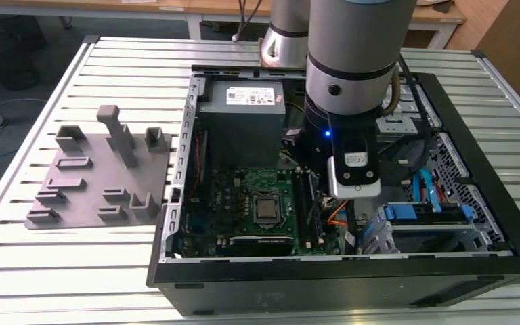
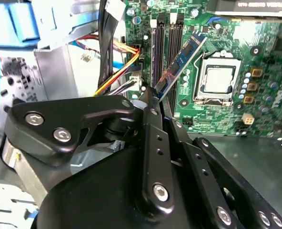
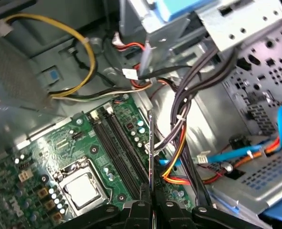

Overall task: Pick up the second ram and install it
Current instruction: 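Insert the second ram into the second slot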

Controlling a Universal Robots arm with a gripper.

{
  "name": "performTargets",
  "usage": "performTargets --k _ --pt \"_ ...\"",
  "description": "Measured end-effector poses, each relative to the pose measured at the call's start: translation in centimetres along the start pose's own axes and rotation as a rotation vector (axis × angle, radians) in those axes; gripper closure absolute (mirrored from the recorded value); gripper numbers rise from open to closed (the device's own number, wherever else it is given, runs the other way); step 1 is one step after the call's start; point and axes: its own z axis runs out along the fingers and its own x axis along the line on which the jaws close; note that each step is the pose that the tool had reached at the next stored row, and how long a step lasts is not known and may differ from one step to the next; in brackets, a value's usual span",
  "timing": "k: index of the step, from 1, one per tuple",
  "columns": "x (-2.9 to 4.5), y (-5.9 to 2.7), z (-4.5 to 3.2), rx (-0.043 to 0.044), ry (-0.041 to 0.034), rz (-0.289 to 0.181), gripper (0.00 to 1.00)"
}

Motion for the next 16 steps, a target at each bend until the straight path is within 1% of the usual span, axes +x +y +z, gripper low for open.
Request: performTargets --k 16 --pt "0.01 -0.01 0.07 -0.0285 0.0237 -0.289 0.86"
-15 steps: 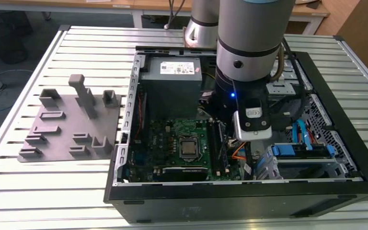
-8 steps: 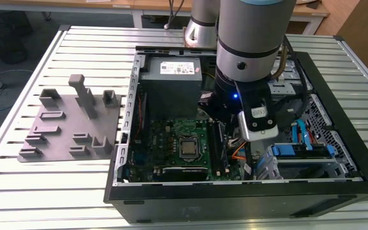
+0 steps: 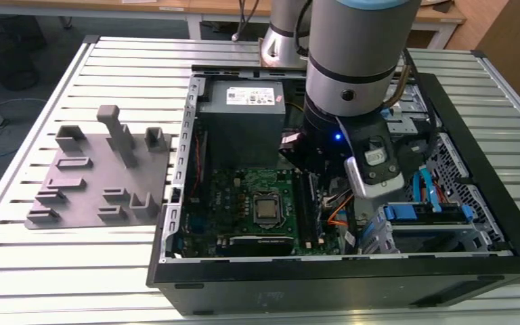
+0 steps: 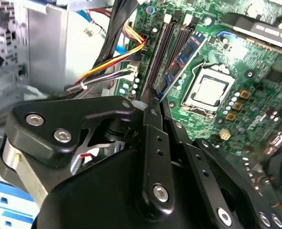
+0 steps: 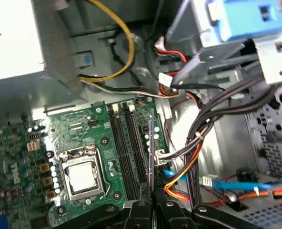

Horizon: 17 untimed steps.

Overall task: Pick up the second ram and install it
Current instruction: 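Insert the second ram into the second slot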

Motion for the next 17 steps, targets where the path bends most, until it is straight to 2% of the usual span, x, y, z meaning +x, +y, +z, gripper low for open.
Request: performTargets --k 17 --pt "0.00 0.00 0.05 -0.0290 0.0240 -0.293 0.86"
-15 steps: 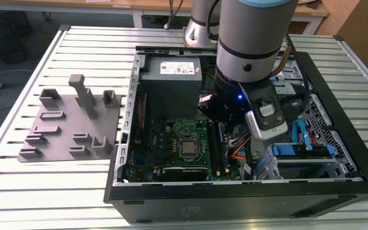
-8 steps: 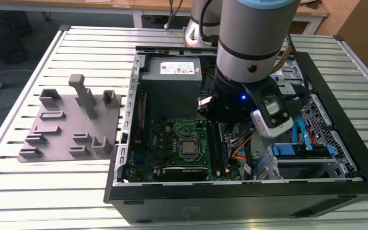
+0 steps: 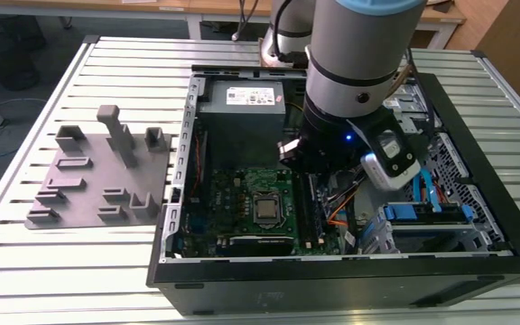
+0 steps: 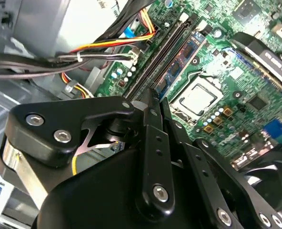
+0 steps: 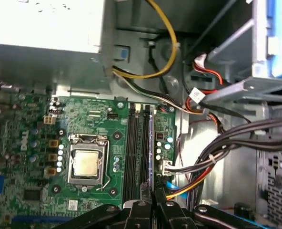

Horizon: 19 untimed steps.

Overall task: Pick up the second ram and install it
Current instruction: 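Insert the second ram into the second slot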

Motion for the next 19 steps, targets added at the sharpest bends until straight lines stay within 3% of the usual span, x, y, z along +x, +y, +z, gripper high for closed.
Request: performTargets --k 4,7,10,16,17,18,19 --pt "0.00 0.00 0.01 -0.0058 0.0049 -0.059 0.86" --pt "0.00 0.00 0.01 -0.0063 0.0052 -0.064 0.86" --pt "-0.01 0.00 0.03 -0.0049 0.0041 -0.049 0.86" --pt "0.01 -0.01 0.10 0.0070 0.0004 0.004 0.86" --pt "0.01 -0.01 0.11 0.0070 0.0029 0.006 0.86" --pt "0.01 -0.01 0.12 0.0067 0.0120 0.009 0.86" --pt "0.02 -0.01 0.13 0.0066 0.0295 0.014 0.86"
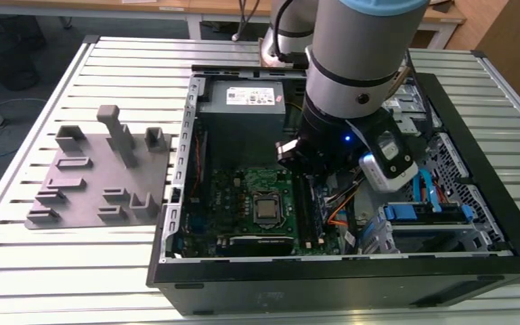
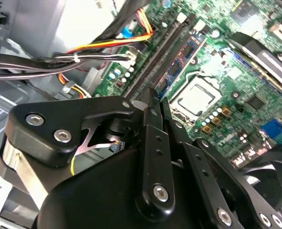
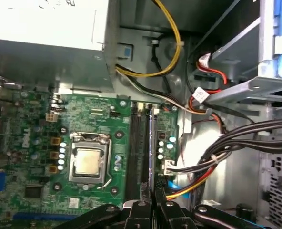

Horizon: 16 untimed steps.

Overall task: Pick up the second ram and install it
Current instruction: 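Insert the second ram into the second slot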

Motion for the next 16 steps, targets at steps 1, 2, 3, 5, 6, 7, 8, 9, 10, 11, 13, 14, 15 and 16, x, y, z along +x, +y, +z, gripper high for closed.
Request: performTargets --k 1,2,3,5,6,7,8,9,10,11,13,14,15,16 --pt "0.00 0.00 0.00 0.0013 0.0170 0.006 0.86" --pt "-0.01 -0.01 0.01 0.0062 0.0282 0.011 0.86" --pt "0.00 0.00 0.01 0.0168 0.0348 0.014 0.86" --pt "0.00 -0.01 0.04 0.0375 0.0412 0.022 0.86" --pt "0.00 -0.01 0.11 0.0389 0.0415 0.026 0.86" --pt "0.00 0.00 0.16 0.0393 0.0415 0.030 0.86" --pt "0.00 0.01 0.21 0.0396 0.0412 0.038 0.86" --pt "0.01 0.00 0.28 0.0399 0.0404 0.049 0.86" --pt "0.02 0.00 0.31 0.0407 0.0398 0.062 0.86" --pt "0.01 0.00 0.32 0.0412 0.0394 0.071 0.86" --pt "0.02 0.00 0.33 0.0425 0.0393 0.071 0.86" --pt "0.02 0.00 0.33 0.0424 0.0393 0.071 0.86" --pt "0.02 0.00 0.33 0.0424 0.0393 0.071 0.86" --pt "0.02 0.00 0.33 0.0425 0.0393 0.071 0.86"
